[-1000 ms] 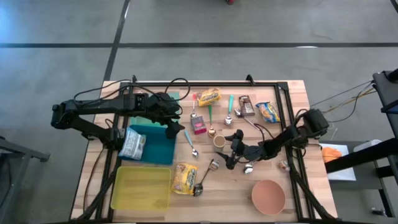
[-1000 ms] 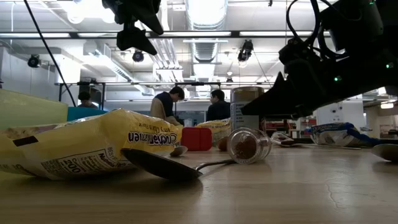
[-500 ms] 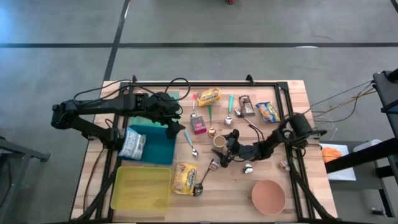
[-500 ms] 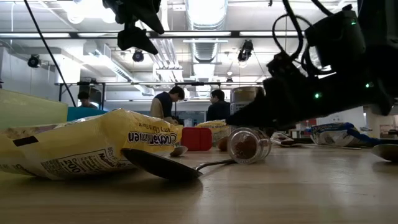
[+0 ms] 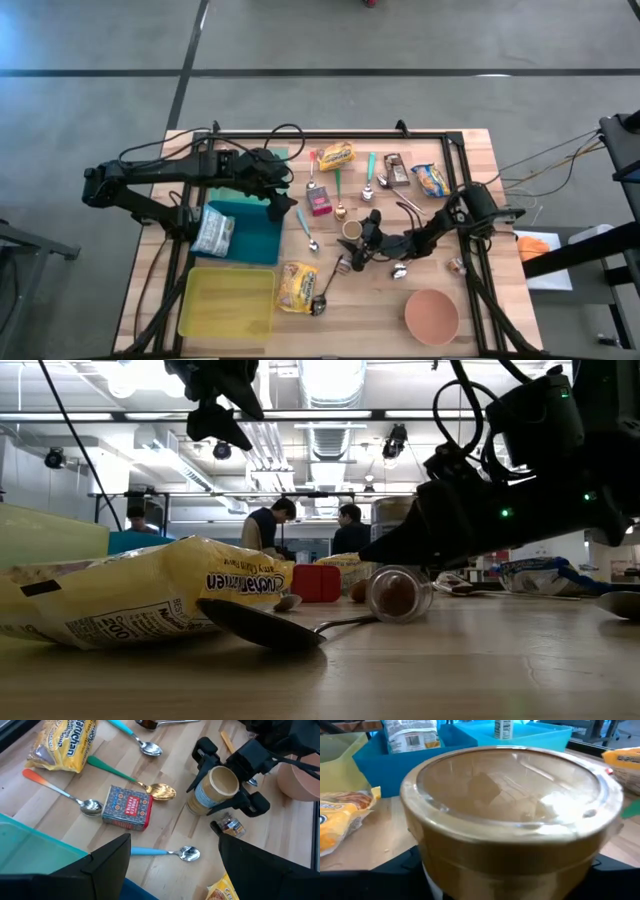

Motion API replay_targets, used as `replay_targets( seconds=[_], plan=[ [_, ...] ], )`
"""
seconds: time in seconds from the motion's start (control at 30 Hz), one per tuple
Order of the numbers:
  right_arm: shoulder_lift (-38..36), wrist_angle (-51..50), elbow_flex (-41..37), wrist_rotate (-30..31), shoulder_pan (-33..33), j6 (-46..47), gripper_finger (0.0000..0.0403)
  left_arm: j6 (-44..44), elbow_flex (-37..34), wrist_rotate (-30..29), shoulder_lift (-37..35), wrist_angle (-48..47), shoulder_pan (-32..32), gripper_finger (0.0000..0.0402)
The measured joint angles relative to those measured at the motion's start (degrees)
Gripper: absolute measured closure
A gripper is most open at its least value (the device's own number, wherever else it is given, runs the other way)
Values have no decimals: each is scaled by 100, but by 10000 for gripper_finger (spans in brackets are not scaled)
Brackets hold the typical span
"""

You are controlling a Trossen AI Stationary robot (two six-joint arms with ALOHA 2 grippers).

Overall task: Pick & Place Food Item
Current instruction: Put the gold seasoning bottle into the light blue bin

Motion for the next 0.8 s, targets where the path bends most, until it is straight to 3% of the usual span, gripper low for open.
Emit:
replay_targets(
  seconds=[0.17,0.47,0.7,0.8],
  plan=[
    [-46,-6,-46,-25,11,109,137,-2,0,57,0,-8,0,92],
    [-777,-214,-70,-1094,33,648,137,293,0,946,0,677,-81,92],
    [-2318,-2090,-17,-1640,33,1515,137,1864,4,1018,0,1782,-416,92],
    [-3045,-2945,47,-1803,29,1986,137,1923,7,1020,0,2083,-457,92]
  ],
)
